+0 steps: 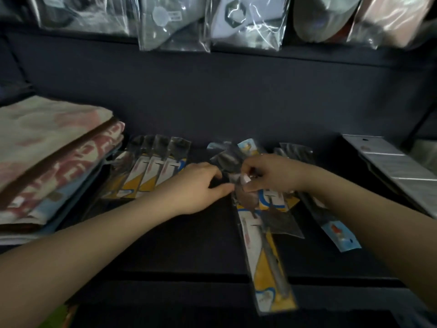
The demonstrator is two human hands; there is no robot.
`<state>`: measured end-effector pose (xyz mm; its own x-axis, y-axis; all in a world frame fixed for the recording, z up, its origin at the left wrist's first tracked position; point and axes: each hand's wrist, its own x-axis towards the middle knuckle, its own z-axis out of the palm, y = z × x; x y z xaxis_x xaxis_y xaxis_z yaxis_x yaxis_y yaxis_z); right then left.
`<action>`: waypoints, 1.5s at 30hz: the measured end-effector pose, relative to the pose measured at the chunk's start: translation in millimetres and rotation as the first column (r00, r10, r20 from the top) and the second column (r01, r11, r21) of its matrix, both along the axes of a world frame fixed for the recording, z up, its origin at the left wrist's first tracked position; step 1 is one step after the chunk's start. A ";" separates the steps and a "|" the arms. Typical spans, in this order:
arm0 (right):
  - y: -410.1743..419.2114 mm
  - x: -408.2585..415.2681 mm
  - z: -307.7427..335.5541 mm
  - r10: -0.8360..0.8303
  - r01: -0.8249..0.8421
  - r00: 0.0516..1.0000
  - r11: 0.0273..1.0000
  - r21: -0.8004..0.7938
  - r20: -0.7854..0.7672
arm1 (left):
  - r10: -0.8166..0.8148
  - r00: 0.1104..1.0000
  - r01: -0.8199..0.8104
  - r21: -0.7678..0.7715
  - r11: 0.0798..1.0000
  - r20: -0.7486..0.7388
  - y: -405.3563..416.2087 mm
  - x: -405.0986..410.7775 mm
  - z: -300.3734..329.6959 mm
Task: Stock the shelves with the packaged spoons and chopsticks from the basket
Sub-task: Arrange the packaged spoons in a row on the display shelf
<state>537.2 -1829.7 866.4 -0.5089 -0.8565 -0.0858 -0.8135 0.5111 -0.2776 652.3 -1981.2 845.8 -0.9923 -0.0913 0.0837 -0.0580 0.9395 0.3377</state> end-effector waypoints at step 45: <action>-63.1 -6.9 81.7 -0.057 0.431 0.896 0.359 -0.828 0.441 | -0.044 0.964 0.085 -0.148 0.985 0.263 -75.4 20.8 -17.0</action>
